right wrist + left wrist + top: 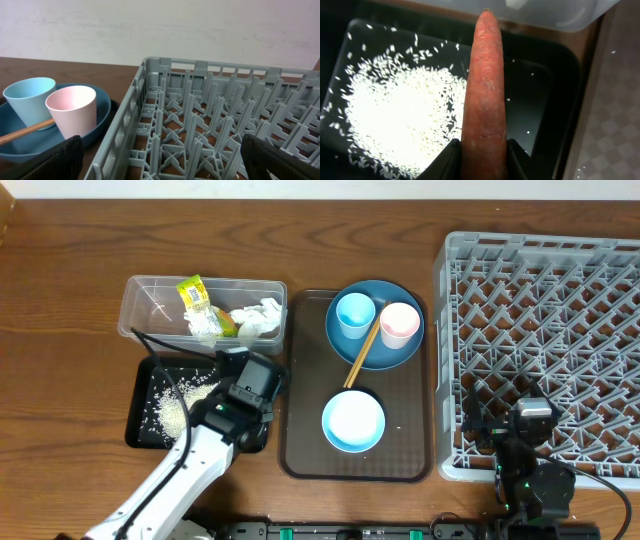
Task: Sort waste into correct bins and load items into the dishwasher rack
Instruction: 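Carry the carrot with left gripper onto the black tray and release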
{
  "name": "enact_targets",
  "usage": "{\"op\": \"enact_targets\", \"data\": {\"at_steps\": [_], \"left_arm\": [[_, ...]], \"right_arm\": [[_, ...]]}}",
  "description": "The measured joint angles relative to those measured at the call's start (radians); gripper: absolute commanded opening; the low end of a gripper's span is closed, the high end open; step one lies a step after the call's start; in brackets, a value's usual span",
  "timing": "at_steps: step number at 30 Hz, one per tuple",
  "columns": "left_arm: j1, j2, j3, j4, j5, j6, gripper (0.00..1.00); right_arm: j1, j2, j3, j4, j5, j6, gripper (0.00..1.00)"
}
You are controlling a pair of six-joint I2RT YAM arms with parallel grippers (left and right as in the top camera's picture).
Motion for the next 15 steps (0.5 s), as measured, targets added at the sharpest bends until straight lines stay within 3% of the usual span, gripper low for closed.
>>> {"op": "enact_targets", "data": {"at_steps": [15], "left_arm": [[0.0, 0.111, -0.006, 0.026, 0.052, -0.01, 0.33]], "right_arm": [[0.0, 0.0, 0.0, 0.0, 0.0, 0.0, 0.99]]}}
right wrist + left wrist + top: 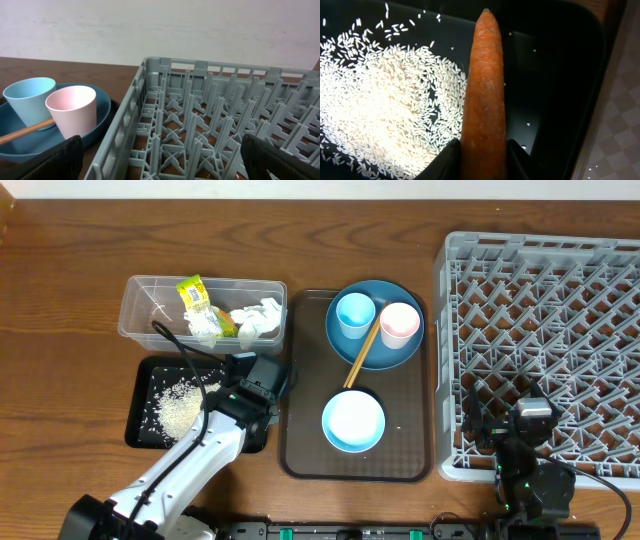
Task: Sort waste into correct bins and load items into the dishwasher rack
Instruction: 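Carry the carrot with left gripper onto the black tray and release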
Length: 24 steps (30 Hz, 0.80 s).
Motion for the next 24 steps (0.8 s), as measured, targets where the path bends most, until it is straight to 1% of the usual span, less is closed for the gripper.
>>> {"op": "enact_targets", "data": {"at_steps": [2, 6, 7, 8, 12, 16, 19, 24], "left_arm": [[0.0, 0.0, 0.0, 0.0, 0.0, 0.0, 0.36], [0.0, 0.0, 0.0, -0.002, 0.0, -0.007, 0.37], [0.0, 0.0, 0.0, -0.003, 0.0, -0.005, 0.4], [0.0, 0.0, 0.0, -0.003, 0.0, 0.0, 0.41], [0.0, -0.009, 0.0, -0.019, 0.0, 0.013, 0.41], [0.0, -0.08, 0.014, -0.077, 0.006, 0.017, 0.41], [0.0, -0.166, 0.07, -0.086, 0.042, 0.017, 0.41], [0.001, -0.3, 0.147, -0.033, 0.181, 0.017, 0.41]], "right_arm": [[0.0, 0.0, 0.0, 0.0, 0.0, 0.0, 0.99], [0.0, 0.0, 0.0, 0.0, 0.0, 0.0, 0.99], [0.0, 0.0, 0.0, 0.0, 0.0, 0.0, 0.99], [0.0, 0.0, 0.0, 0.0, 0.0, 0.0, 0.99], [0.0, 0.0, 0.0, 0.0, 0.0, 0.0, 0.99], [0.0, 0.0, 0.0, 0.0, 0.0, 0.0, 0.99], [0.0, 0.0, 0.0, 0.0, 0.0, 0.0, 0.99], [0.0, 0.0, 0.0, 0.0, 0.0, 0.0, 0.99]]}}
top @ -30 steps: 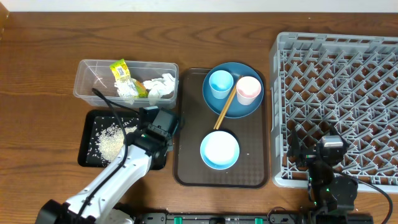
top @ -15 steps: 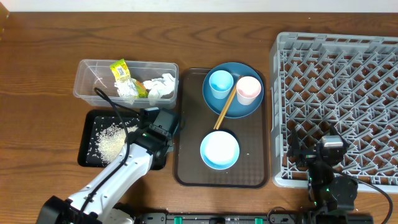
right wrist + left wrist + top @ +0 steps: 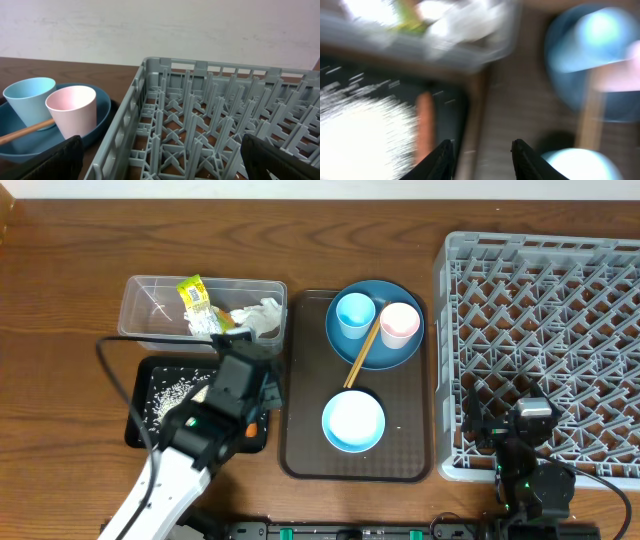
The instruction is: Sort waste into correct bins and load items into the dishwasher rack
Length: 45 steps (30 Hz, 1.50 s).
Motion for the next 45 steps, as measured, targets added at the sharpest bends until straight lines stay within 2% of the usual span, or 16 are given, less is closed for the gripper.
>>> {"op": "enact_targets", "data": {"at_steps": [6, 11, 15, 23, 24, 25, 27, 33, 39, 45], "left_arm": [[0.0, -0.037, 0.006, 0.038, 0.159, 0.0, 0.43], [0.014, -0.034, 0.039, 0.031, 0.206, 0.024, 0.62], [0.05, -0.036, 0.11, 0.032, 0.219, 0.055, 0.67], [0.264, -0.107, 0.183, 0.035, 0.196, 0.075, 0.73], [0.294, -0.117, 0.183, 0.033, 0.192, 0.075, 0.76], [0.345, -0.132, 0.183, 0.027, 0.185, 0.077, 0.88], [0.414, -0.15, 0.183, 0.011, 0.176, 0.081, 0.92], [0.537, -0.172, 0.183, -0.076, 0.161, 0.078, 0.96], [0.548, -0.167, 0.183, -0.165, 0.162, 0.079, 0.99], [0.549, -0.15, 0.183, -0.191, 0.162, 0.078, 1.0]], "right_arm": [[0.0, 0.0, 0.0, 0.0, 0.0, 0.0, 0.99], [0.0, 0.0, 0.0, 0.0, 0.0, 0.0, 0.99], [0.0, 0.0, 0.0, 0.0, 0.0, 0.0, 0.99], [0.0, 0.0, 0.0, 0.0, 0.0, 0.0, 0.99], [0.0, 0.0, 0.0, 0.0, 0.0, 0.0, 0.99], [0.0, 0.0, 0.0, 0.0, 0.0, 0.0, 0.99], [0.0, 0.0, 0.0, 0.0, 0.0, 0.0, 0.99], [0.0, 0.0, 0.0, 0.0, 0.0, 0.0, 0.99], [0.0, 0.0, 0.0, 0.0, 0.0, 0.0, 0.99], [0.0, 0.0, 0.0, 0.001, -0.008, 0.0, 0.99]]}}
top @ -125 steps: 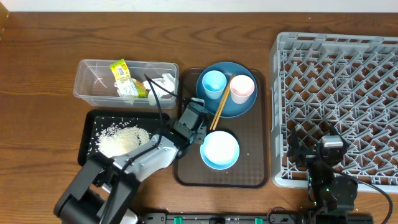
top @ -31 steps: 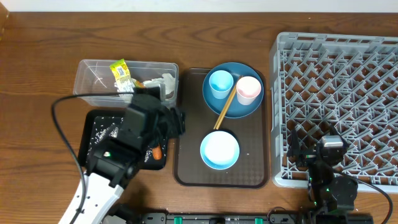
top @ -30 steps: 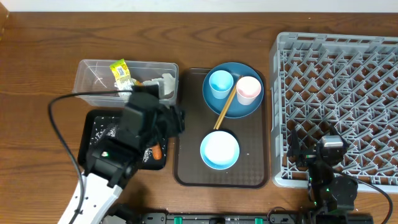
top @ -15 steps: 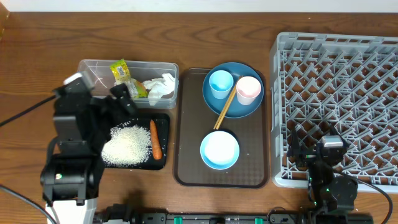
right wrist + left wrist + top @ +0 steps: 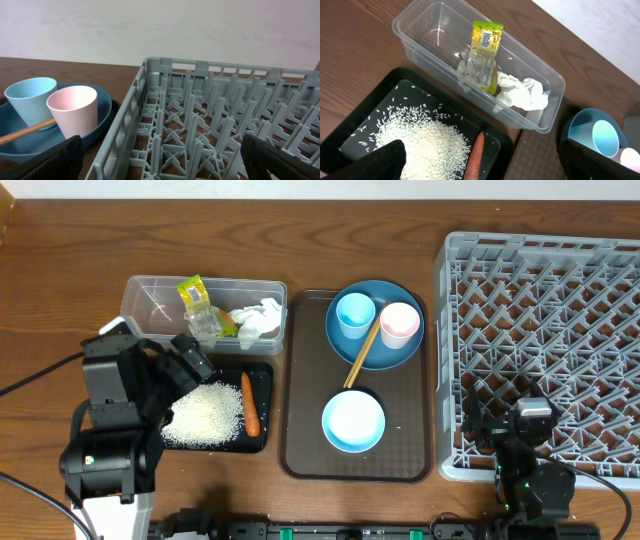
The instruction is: Sort waste into correct bins and load items into the dishwasher rack
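Observation:
An orange carrot [image 5: 247,402] lies along the right side of the black tray [image 5: 263,372], beside a heap of white rice [image 5: 205,415]. My left gripper [image 5: 481,165] hangs open and empty high above that tray, drawn back to the left. The clear bin [image 5: 150,295] holds a yellow wrapper [image 5: 193,293] and crumpled white tissue [image 5: 258,320]. On the brown tray [image 5: 300,380] a blue plate [image 5: 345,345] carries a blue cup [image 5: 354,313], a pink cup [image 5: 399,323] and a chopstick [image 5: 362,352]; a blue bowl [image 5: 353,421] sits nearer. My right gripper [image 5: 161,160] rests open over the grey rack [image 5: 545,350].
The rack fills the right side of the table, its near left corner under my right arm. The bin, black tray and brown tray stand close together. Bare wooden table [image 5: 60,290] lies left of the bin.
My left arm has pulled back to the left and higher, off the black tray. The carrot stays lying in the tray beside the rice. The right arm has not moved.
My left gripper was shut on the carrot above the black tray near the bin's edge. Then it held the carrot lower over the rice. Then it stood open with the carrot lying in the tray. Now it is withdrawn, empty.

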{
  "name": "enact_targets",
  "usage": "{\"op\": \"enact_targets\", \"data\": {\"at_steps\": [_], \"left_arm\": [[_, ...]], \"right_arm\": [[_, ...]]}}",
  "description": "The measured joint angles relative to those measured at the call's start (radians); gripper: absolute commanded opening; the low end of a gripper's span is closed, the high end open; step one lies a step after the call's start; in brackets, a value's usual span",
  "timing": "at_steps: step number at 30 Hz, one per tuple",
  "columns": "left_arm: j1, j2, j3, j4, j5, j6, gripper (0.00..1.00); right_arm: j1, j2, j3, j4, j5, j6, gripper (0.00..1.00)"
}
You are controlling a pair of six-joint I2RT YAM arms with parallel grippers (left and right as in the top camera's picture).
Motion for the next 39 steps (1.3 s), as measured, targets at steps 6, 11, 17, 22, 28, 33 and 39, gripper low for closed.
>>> {"op": "enact_targets", "data": {"at_steps": [6, 11, 17, 22, 28, 33, 39], "left_arm": [[0.0, 0.013, 0.0, 0.0, 0.0, 0.0, 1.0], [0.0, 0.024, 0.0, 0.0, 0.0, 0.0, 1.0], [0.0, 0.039, 0.0, -0.001, 0.0, 0.0, 1.0], [0.0, 0.052, 0.001, -0.001, 0.001, 0.0, 0.99], [0.0, 0.066, 0.002, -0.001, 0.0, 0.0, 1.0], [0.0, 0.077, 0.002, 0.0, 0.0, 0.0, 0.99], [0.0, 0.085, 0.002, -0.001, 0.0, 0.0, 0.99]], "right_arm": [[0.0, 0.0, 0.0, 0.002, -0.036, 0.051, 0.99], [0.0, 0.016, 0.059, -0.083, -0.055, 0.104, 0.99], [0.0, 0.229, 0.39, -0.266, -0.135, 0.136, 0.99], [0.0, 0.541, 0.756, -0.524, -0.225, 0.156, 0.99], [0.031, 0.91, 1.154, -0.749, -0.305, 0.187, 0.99], [0.108, 1.068, 1.225, -0.649, -0.388, 0.242, 0.94], [0.267, 1.218, 1.225, -0.627, -0.38, 0.307, 0.52]]}}
